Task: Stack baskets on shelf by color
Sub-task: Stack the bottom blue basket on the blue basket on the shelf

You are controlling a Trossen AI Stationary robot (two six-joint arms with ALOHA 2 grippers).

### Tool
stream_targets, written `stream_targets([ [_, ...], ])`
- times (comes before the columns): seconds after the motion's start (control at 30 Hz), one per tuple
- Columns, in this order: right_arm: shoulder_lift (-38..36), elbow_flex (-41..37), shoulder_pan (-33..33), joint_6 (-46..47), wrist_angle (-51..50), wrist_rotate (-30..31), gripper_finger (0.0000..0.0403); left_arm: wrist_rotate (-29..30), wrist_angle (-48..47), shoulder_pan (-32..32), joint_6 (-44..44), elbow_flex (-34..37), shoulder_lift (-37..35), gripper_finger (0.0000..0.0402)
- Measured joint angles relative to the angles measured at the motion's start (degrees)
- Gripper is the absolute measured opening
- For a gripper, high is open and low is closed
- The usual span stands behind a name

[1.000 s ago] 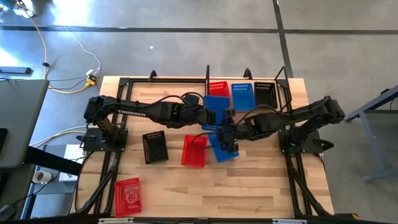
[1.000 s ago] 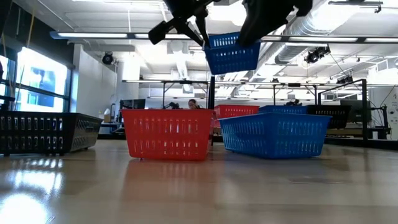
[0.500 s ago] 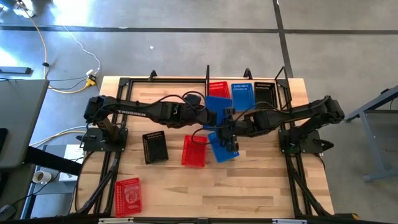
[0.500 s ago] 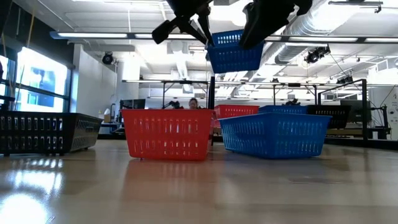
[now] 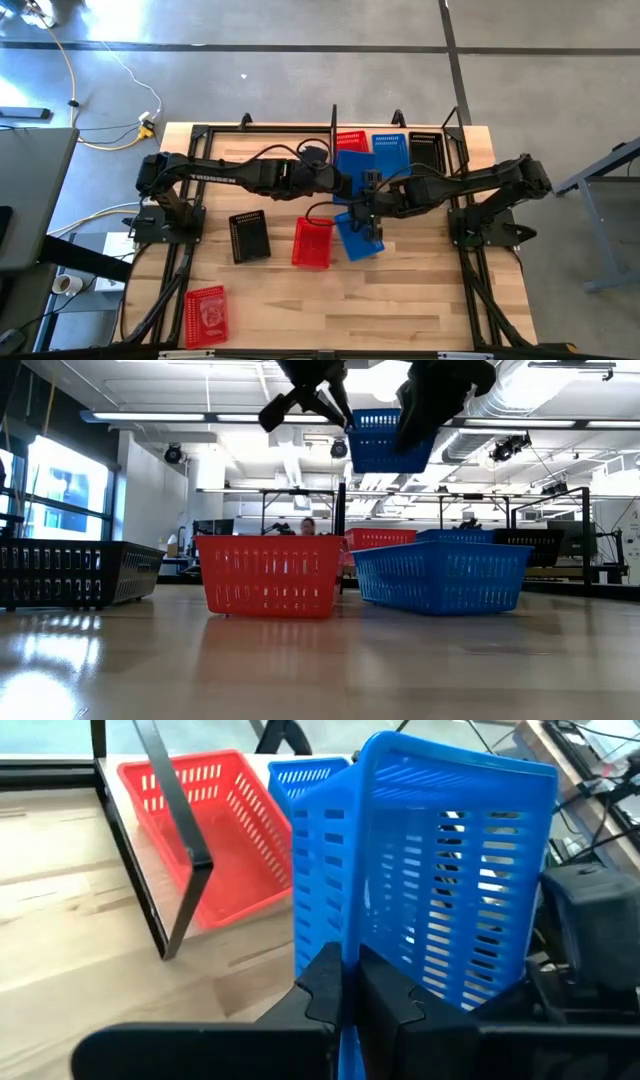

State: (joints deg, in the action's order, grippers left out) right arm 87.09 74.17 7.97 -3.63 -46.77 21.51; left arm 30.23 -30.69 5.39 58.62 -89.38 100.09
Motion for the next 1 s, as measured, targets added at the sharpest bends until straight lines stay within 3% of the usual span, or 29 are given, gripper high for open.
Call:
stream_targets([
  [0.27, 0.02, 0.00, -0.07, 1.25, -0.26, 0.01, 0.0012, -0.44, -1.40, 0.38, -0.91, -0.02, 0.00, 0.0006],
  [0.53, 0.02, 0.00, -0.04, 3.89, -0.32, -0.40, 0.0004, -2.43, -1.43, 0.98, -2.24, -0.02, 0.00, 0.0046],
  [1.0, 0.02, 0.00, -0.09, 14.06, -6.21, -1.09, 0.0000, -15.86, -0.43, 3.80, -9.51, -0.02, -0.02, 0.0158],
])
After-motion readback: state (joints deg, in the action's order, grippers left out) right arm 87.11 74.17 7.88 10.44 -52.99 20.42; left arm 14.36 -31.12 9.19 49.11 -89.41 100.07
